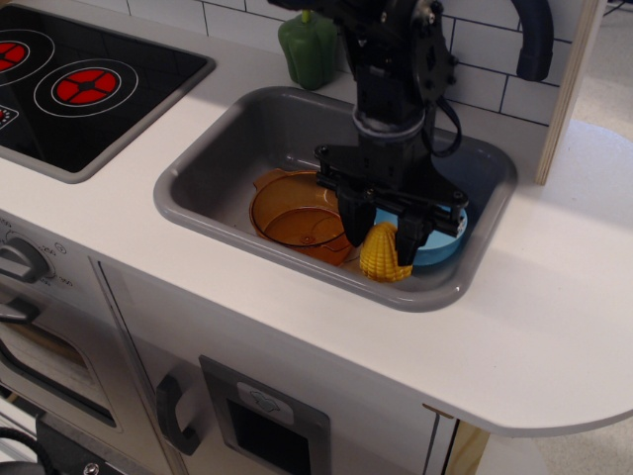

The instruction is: Take corn out of bowl sink

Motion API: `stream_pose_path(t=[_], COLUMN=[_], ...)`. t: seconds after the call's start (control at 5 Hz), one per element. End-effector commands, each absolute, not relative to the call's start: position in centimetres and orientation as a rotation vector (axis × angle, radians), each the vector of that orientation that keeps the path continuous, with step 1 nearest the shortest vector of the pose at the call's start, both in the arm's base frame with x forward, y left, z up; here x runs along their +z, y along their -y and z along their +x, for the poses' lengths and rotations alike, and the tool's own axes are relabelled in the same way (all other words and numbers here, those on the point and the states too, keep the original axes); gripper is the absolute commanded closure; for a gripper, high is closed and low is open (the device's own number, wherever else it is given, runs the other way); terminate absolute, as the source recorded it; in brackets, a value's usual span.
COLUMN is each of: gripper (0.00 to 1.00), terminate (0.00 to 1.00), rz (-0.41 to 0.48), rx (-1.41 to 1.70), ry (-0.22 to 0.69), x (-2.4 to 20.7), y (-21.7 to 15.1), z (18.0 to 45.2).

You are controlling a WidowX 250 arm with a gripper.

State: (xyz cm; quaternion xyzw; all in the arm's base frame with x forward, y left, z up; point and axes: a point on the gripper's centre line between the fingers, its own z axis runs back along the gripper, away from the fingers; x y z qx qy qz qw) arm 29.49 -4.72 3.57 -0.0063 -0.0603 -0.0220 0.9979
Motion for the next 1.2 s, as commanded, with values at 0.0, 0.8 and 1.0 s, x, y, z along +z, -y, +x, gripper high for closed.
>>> stream_pose_path(t=[0.0, 0.8, 1.0], gripper=[1.0, 0.0, 0.0], terminate=[0.0, 0.0, 0.0], rz=[-0.004, 0.018, -0.008], rx=[-0.052, -0.039, -0.041], ry=[0.152, 0.138, 0.153], x=[3.5, 2.7, 4.1], y=[4.8, 4.8, 4.4], z=[29.1, 29.3, 29.4])
